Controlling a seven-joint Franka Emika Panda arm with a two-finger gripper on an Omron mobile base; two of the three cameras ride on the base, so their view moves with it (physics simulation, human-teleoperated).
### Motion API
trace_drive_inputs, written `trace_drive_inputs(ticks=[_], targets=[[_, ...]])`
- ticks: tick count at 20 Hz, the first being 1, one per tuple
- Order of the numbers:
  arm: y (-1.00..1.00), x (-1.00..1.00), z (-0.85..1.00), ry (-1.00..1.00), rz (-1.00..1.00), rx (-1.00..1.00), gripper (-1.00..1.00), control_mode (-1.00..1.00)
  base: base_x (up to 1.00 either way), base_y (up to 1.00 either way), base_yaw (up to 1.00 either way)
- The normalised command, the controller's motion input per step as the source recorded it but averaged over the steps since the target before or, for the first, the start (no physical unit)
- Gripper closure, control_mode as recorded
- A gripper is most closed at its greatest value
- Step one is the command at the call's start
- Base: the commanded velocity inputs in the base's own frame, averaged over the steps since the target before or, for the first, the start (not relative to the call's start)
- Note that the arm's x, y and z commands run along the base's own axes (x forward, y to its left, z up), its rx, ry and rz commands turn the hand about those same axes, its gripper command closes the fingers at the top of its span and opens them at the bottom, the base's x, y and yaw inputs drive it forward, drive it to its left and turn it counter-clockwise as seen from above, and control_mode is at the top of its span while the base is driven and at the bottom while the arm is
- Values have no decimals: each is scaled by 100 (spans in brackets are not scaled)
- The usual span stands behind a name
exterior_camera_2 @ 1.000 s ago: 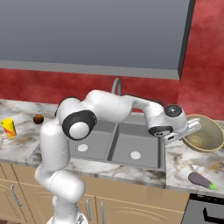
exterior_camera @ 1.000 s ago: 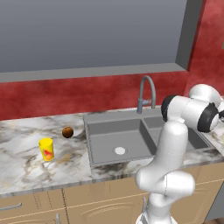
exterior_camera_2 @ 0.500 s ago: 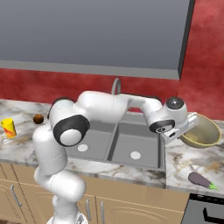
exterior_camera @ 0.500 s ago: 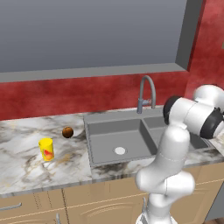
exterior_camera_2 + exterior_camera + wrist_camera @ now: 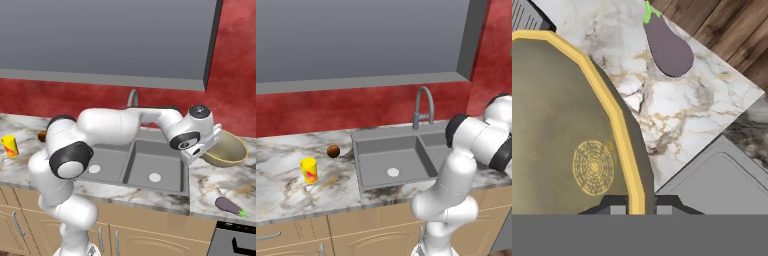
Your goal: Remove the eggplant and orange from the sink. Then move the bowl and cup from the counter to the sink for washing.
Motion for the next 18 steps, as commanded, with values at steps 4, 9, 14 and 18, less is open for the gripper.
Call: trace_drive_inputs(ticks=[4, 9, 14, 18], targets=[[19, -30, 17, 4, 9, 0, 100, -100, 0, 0, 0], [23, -25, 13, 8, 13, 0, 100, -100, 0, 0, 0], [27, -23, 13, 7, 15, -2, 100, -100, 0, 0, 0], [27, -21, 12, 11, 15, -1, 100, -100, 0, 0, 0]])
